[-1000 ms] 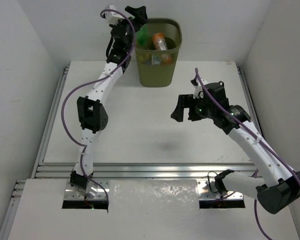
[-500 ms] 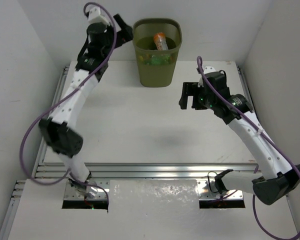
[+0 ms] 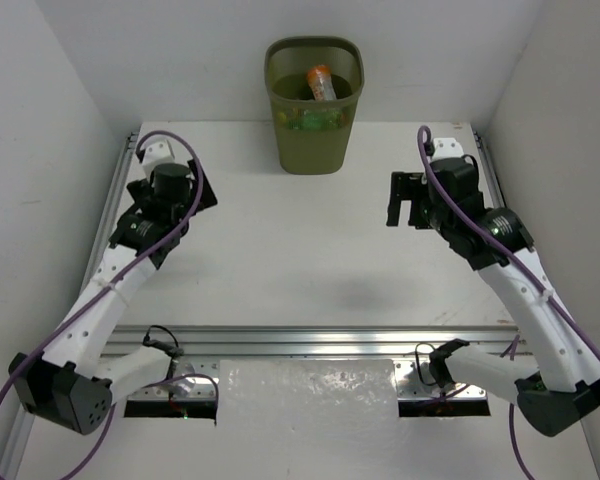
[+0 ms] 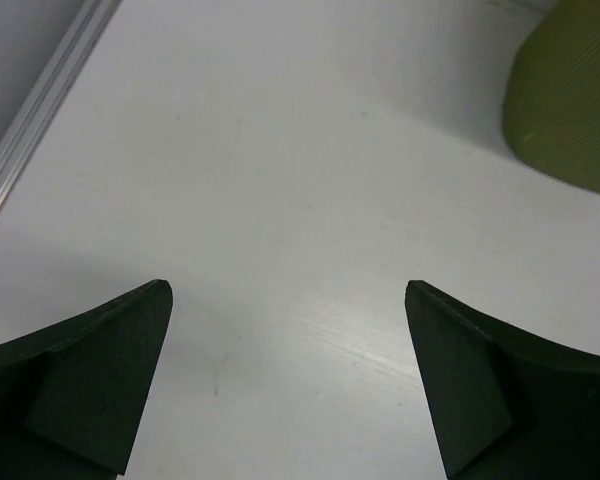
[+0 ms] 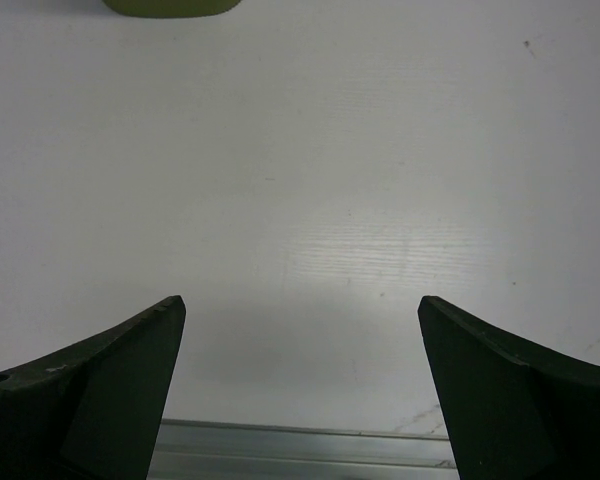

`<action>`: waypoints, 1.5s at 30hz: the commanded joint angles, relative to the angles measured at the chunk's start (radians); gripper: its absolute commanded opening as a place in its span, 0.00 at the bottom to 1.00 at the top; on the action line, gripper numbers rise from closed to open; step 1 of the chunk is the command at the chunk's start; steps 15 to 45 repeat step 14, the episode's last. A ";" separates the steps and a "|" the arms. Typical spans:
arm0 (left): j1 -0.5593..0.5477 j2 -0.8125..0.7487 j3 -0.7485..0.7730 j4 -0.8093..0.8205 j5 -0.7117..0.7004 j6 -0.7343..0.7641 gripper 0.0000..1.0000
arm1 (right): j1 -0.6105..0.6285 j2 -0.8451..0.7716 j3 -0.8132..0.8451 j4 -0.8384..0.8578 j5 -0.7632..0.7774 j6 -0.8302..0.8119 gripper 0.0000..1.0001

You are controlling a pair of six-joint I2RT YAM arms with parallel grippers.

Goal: Put the plastic bottles in the bin

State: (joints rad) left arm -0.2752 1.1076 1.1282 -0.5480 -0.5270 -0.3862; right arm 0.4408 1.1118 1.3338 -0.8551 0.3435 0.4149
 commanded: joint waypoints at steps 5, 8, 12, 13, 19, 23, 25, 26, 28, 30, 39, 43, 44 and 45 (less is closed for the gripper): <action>-0.002 -0.115 -0.123 -0.024 -0.088 -0.028 1.00 | -0.004 -0.110 -0.165 0.059 0.046 -0.019 0.99; -0.002 -0.146 -0.139 -0.010 -0.097 -0.028 1.00 | -0.004 -0.106 -0.165 0.038 0.049 -0.011 0.99; -0.002 -0.152 -0.150 0.005 -0.122 -0.008 1.00 | -0.004 -0.095 -0.156 0.024 0.072 0.004 0.99; -0.002 -0.150 -0.150 0.005 -0.128 -0.002 1.00 | -0.004 -0.095 -0.156 0.030 0.066 -0.002 0.99; -0.002 -0.147 -0.150 0.005 -0.131 0.000 1.00 | -0.004 -0.095 -0.156 0.033 0.066 -0.004 0.99; -0.002 -0.147 -0.150 0.005 -0.131 0.000 1.00 | -0.004 -0.095 -0.156 0.033 0.066 -0.004 0.99; -0.002 -0.147 -0.150 0.005 -0.131 0.000 1.00 | -0.004 -0.095 -0.156 0.033 0.066 -0.004 0.99; -0.002 -0.147 -0.150 0.005 -0.131 0.000 1.00 | -0.004 -0.095 -0.156 0.033 0.066 -0.004 0.99; -0.002 -0.147 -0.150 0.005 -0.131 0.000 1.00 | -0.004 -0.095 -0.156 0.033 0.066 -0.004 0.99; -0.002 -0.147 -0.150 0.005 -0.131 0.000 1.00 | -0.004 -0.095 -0.156 0.033 0.066 -0.004 0.99; -0.002 -0.147 -0.150 0.005 -0.131 0.000 1.00 | -0.004 -0.095 -0.156 0.033 0.066 -0.004 0.99; -0.002 -0.147 -0.150 0.005 -0.131 0.000 1.00 | -0.004 -0.095 -0.156 0.033 0.066 -0.004 0.99; -0.002 -0.147 -0.150 0.005 -0.131 0.000 1.00 | -0.004 -0.095 -0.156 0.033 0.066 -0.004 0.99; -0.002 -0.147 -0.150 0.005 -0.131 0.000 1.00 | -0.004 -0.095 -0.156 0.033 0.066 -0.004 0.99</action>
